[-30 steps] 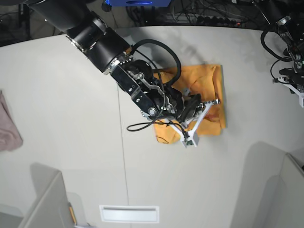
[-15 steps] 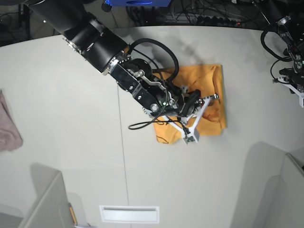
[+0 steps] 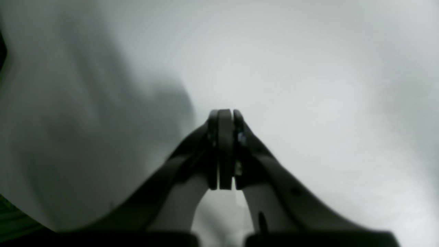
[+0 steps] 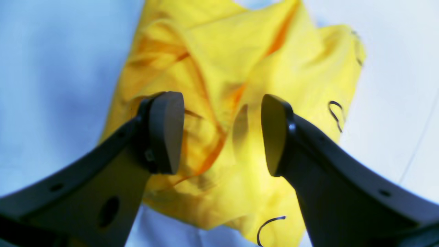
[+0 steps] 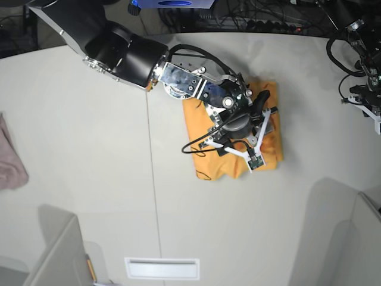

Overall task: Fold the T-shirt properly
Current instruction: 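Press and smooth the folded bundle with the right gripper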

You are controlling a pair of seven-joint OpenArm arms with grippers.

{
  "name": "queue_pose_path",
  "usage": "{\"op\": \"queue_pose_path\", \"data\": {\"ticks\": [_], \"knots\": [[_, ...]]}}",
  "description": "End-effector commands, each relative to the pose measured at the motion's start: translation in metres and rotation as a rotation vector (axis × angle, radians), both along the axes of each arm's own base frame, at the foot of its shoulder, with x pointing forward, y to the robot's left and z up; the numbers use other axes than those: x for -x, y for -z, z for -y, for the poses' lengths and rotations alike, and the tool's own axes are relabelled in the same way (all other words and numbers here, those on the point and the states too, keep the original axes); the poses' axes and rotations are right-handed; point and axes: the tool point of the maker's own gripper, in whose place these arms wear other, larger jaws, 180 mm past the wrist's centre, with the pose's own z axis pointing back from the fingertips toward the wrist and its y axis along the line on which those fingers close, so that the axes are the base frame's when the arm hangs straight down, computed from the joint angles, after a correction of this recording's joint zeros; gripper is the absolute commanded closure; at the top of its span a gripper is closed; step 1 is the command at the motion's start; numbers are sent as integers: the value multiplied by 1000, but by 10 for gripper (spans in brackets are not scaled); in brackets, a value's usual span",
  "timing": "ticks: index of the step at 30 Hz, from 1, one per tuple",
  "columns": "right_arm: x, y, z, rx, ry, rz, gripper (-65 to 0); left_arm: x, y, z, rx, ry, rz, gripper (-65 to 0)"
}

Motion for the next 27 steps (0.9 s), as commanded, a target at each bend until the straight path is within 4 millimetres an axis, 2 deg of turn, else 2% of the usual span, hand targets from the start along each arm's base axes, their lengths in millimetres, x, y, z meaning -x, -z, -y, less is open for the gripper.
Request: {"op": "queue_pose_path", "data": {"ticks": [1, 6, 17, 19, 23, 24, 27], "knots": [[-10, -18, -11, -32, -18, 55, -330, -8, -16, -7, -38, 8, 40, 0], [-16, -9, -9, -11, -12, 75, -245, -7, -15, -8, -37, 7, 36, 0], [-29, -3, -9, -2, -1, 129, -233, -7, -15, -8, -36, 6, 35, 0], [-29, -4, -10, -7, 1, 130, -188, -7, -15, -8, -36, 6, 35, 0], [-30, -7, -11, -15, -2, 134, -21, -7, -15, -8, -36, 6, 35, 0], [-29, -8, -12, -19, -3, 136, 0, -7, -15, -8, -36, 6, 35, 0], [-30, -10, -14, -34, -4, 154, 0, -7, -15, -8, -36, 6, 35, 0]]}}
